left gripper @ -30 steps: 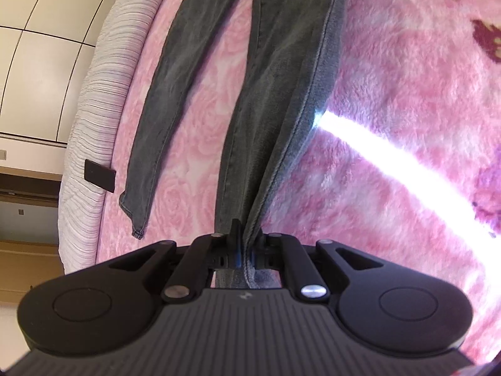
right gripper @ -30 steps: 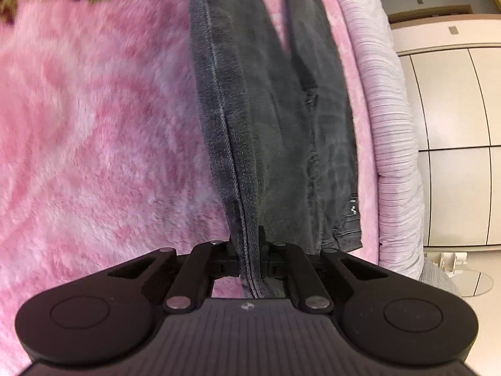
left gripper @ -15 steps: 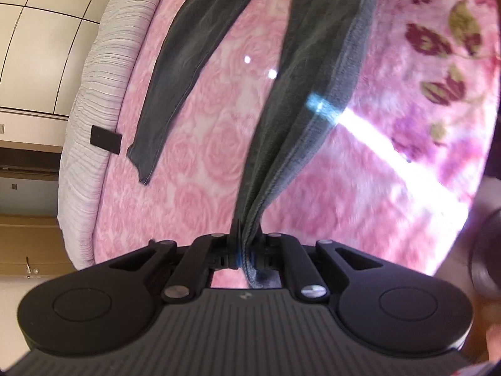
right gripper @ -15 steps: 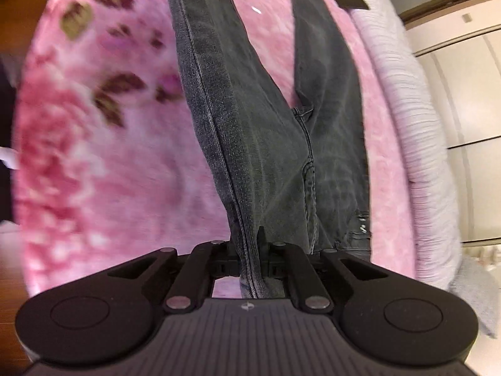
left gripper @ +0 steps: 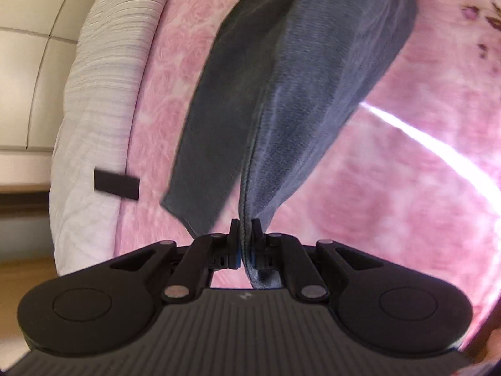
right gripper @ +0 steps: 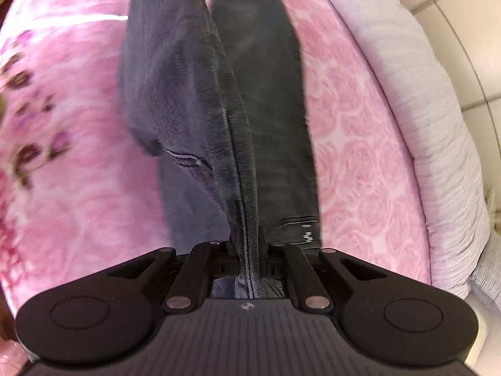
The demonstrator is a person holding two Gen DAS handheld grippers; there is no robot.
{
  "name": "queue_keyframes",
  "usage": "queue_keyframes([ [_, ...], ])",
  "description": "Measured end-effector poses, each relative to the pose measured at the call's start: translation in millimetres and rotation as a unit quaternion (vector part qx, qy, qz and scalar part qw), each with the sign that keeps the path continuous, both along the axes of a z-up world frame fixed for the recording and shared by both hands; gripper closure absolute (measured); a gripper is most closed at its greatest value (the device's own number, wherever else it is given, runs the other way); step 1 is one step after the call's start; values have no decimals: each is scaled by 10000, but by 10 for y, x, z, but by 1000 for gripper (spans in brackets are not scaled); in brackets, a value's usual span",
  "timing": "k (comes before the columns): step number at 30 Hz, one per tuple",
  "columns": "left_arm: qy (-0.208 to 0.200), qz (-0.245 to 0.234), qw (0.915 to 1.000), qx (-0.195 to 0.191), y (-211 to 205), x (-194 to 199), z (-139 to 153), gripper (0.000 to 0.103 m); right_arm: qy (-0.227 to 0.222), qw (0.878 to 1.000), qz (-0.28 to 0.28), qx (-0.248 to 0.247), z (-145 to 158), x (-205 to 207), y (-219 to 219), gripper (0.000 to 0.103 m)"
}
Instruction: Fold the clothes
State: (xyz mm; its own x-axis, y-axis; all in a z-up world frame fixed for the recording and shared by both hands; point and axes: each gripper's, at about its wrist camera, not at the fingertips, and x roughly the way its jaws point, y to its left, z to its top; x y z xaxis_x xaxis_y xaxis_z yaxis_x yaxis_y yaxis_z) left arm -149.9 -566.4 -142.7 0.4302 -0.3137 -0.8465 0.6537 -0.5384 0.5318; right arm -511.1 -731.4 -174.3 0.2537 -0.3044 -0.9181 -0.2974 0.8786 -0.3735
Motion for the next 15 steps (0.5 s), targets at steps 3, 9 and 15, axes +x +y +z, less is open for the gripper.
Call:
queue_keyframes([
  [3, 231, -125, 9994, 220, -499, 412, -100, 98, 137, 9991, -370, 159, -81, 349, -337, 99],
  [9, 673, -186, 9948, 748, -1242, 1031, -419, 98, 385, 9949, -859, 362, -443, 761, -953, 98],
  [15, 817, 393, 9916, 918, -1779, 1394, -933, 87, 450, 9894, -1161, 748, -859, 955, -1368, 97],
])
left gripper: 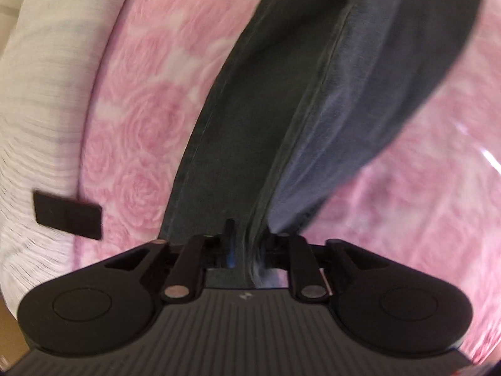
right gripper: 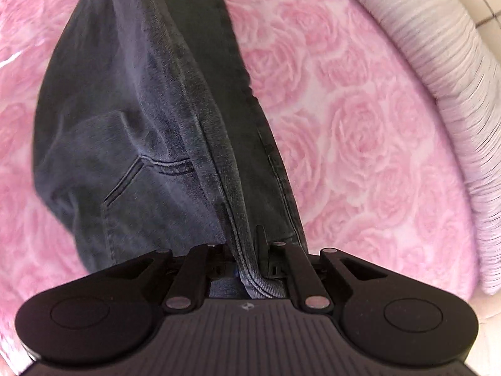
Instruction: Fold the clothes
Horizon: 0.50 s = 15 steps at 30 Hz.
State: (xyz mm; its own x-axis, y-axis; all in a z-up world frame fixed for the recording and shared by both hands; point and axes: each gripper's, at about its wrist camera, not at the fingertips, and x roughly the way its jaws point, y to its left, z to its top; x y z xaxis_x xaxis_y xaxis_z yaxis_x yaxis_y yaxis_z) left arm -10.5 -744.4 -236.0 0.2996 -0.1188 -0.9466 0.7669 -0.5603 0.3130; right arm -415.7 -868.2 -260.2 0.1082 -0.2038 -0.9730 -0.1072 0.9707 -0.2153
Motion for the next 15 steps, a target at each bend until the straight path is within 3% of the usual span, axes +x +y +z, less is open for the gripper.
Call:
queue_keyframes([
  [5, -504, 767, 9947, -462, -292, 60, -348, 69, -181, 9985, -468, 236, -370, 104, -275, 94],
  [10, -883, 959, 9891, -690, -310, -96, -495, 68, -654, 9959, -547, 295, -330, -2, -249, 87],
  [11, -934, 1035, 9873, -766, -303, -129, -500, 65, -821, 9943, -591, 322, -283, -57, -249, 77],
  [13, -989, 1212, 9836, -901, -316, -169, -492, 58, -1392, 9859, -897, 220, -151, -203, -290, 42],
  [14, -999, 1296, 9819, -953, -324, -182, -488, 51, -1714, 9791, -1086, 99, -76, -273, -314, 12],
  [15, -1018, 1335, 9808, -990, -335, -193, -489, 45, -2033, 9708, -1273, -22, -1, -343, -338, 9],
])
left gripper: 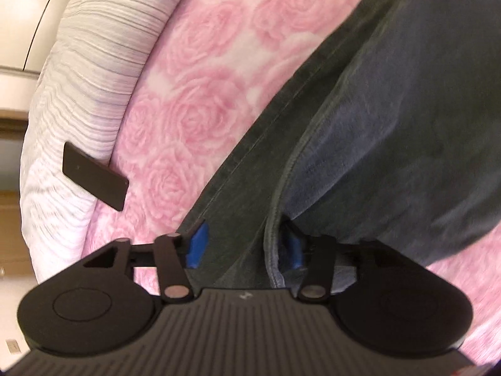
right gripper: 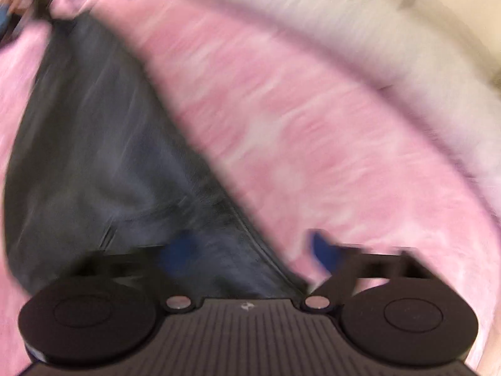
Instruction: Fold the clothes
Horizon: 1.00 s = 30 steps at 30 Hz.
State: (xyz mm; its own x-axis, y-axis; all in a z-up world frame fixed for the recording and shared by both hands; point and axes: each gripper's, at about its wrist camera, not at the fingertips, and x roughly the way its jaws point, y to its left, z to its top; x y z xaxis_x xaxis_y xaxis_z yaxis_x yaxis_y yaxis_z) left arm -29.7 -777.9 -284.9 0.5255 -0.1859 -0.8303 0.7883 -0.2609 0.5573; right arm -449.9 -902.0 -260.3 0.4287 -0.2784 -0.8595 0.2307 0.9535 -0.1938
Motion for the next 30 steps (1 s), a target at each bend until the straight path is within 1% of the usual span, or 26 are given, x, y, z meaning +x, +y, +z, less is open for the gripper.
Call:
queue_keyframes([
  [1, -82, 22, 9999, -53, -14, -20, 11, 42, -169, 9997, -148, -11, 55, -43, -42, 9],
  [3, -253, 2, 9996, -153, -50, -87, 48, 30, -493, 9975, -503, 103, 162, -153, -123, 11],
  [4, -321, -14, 9992, -216, -69, -124, 72, 28, -644, 9956, -667, 147, 212, -251, -119, 11],
  [5, -307, -62, 9989, -342, -91, -181, 125, 28, -795, 9932, -832, 191, 262, -349, -114, 11],
  [6, -254, -110, 9985, -479, -112, -247, 186, 26, -946, 9902, -995, 234, 311, -446, -109, 11],
  [8, -22, -243, 9963, -820, -167, -414, 327, 23, -1091, 9850, -1312, 248, 330, -706, 6, 11],
  [10, 481, -483, 9910, -1154, -227, -646, 476, 19, -1189, 9783, -1672, 280, 310, -961, 144, 11],
  [12, 1016, -825, 9826, -1319, -320, -938, 561, 18, -1157, 9705, -2056, 490, 222, -1231, 303, 11],
  [14, 1481, -1238, 9721, -1331, -447, -1281, 585, 19, -1076, 9629, -2370, 716, 104, -1482, 407, 11],
  [16, 1771, -1656, 9612, -1315, -604, -1654, 567, 19, -1086, 9521, -2695, 948, -17, -1720, 451, 11],
  [19, 2233, -1983, 9455, -1299, -872, -2123, 542, 21, -1254, 9310, -3149, 1354, -163, -2021, 430, 12],
  [20, 2403, -2075, 9395, -1285, -973, -2279, 539, 22, -1343, 9246, -3232, 1507, -209, -2093, 393, 14],
  [22, 2656, -2235, 9297, -1234, -1160, -2555, 527, 23, -1480, 9184, -3278, 1646, -265, -2176, 330, 14],
  [26, 3100, -2492, 9111, -1078, -1544, -3089, 507, 24, -1682, 9130, -3203, 1886, -422, -2244, 125, 21],
  [27, 3248, -2512, 9062, -1011, -1643, -3186, 492, 24, -1711, 9110, -3204, 1952, -471, -2254, 75, 28],
  [28, 3400, -2530, 9009, -937, -1747, -3291, 474, 24, -1743, 9095, -3154, 2072, -514, -2249, 57, 40],
  [29, 3560, -2539, 8952, -858, -1855, -3397, 456, 24, -1775, 9079, -3102, 2192, -558, -2243, 39, 47],
  [30, 3753, -2499, 8894, -753, -1977, -3499, 443, 24, -1806, 9061, -3050, 2311, -601, -2237, 21, 59],
])
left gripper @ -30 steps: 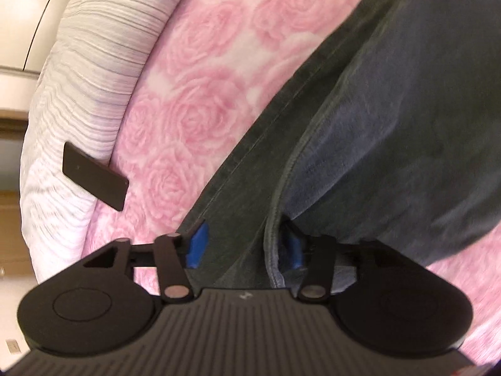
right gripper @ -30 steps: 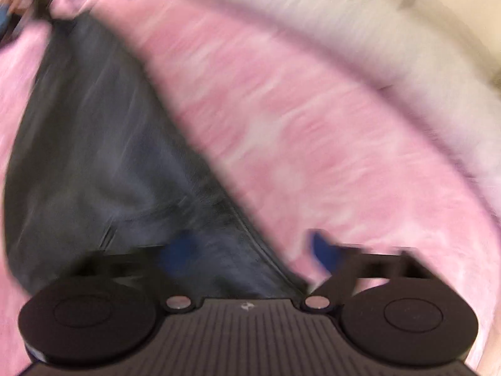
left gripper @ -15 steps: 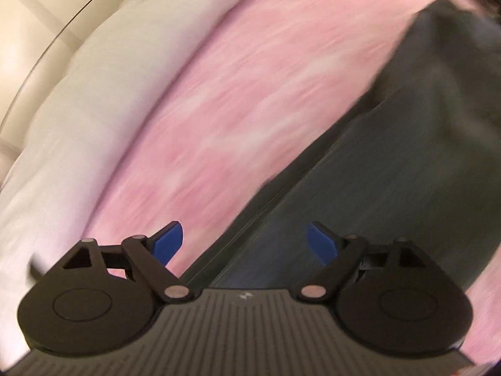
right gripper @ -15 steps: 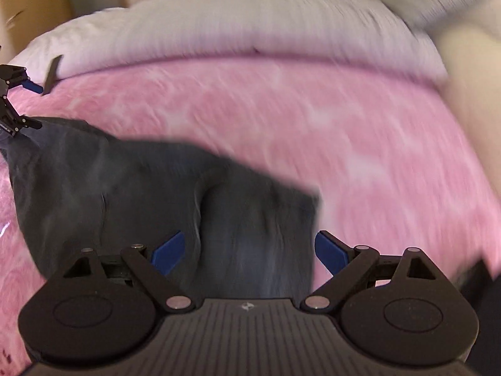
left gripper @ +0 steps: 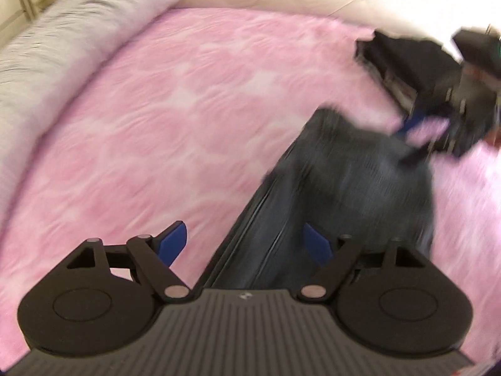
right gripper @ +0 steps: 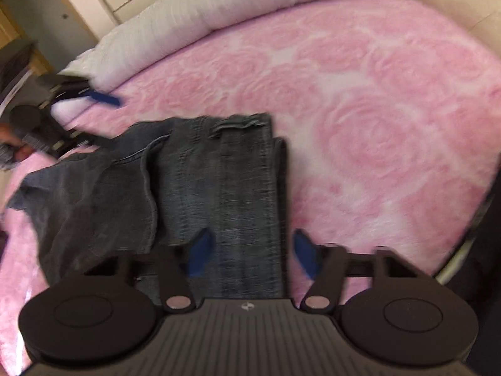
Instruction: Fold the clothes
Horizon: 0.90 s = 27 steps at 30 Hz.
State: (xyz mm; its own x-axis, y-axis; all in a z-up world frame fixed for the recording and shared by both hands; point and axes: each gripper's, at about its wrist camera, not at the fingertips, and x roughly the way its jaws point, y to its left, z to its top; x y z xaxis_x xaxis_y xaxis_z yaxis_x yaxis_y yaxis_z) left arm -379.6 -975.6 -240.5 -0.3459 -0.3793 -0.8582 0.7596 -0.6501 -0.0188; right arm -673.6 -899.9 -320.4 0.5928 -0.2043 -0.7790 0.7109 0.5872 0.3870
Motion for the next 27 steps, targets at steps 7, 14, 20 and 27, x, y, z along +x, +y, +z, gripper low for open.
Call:
queue_keyframes([
  [7, 568, -334, 9921, 1071, -577, -563, -189, 29, -13, 9972, 348, -666, 110, -21, 309, 72],
  [14, 416, -1431, 9838, 1001, -360, -861, -130, 88, -336, 9948, 564, -779, 301, -243, 546, 68],
  [20, 317, -2084, 9775, 87, 289, -626, 244, 93, -684, 9934, 737, -561, 311, -511, 405, 33],
  [27, 271, -2307, 9725, -177, 798, -478, 502, 94, -1173, 9827, 1426, -114, 80, -243, 29, 26],
])
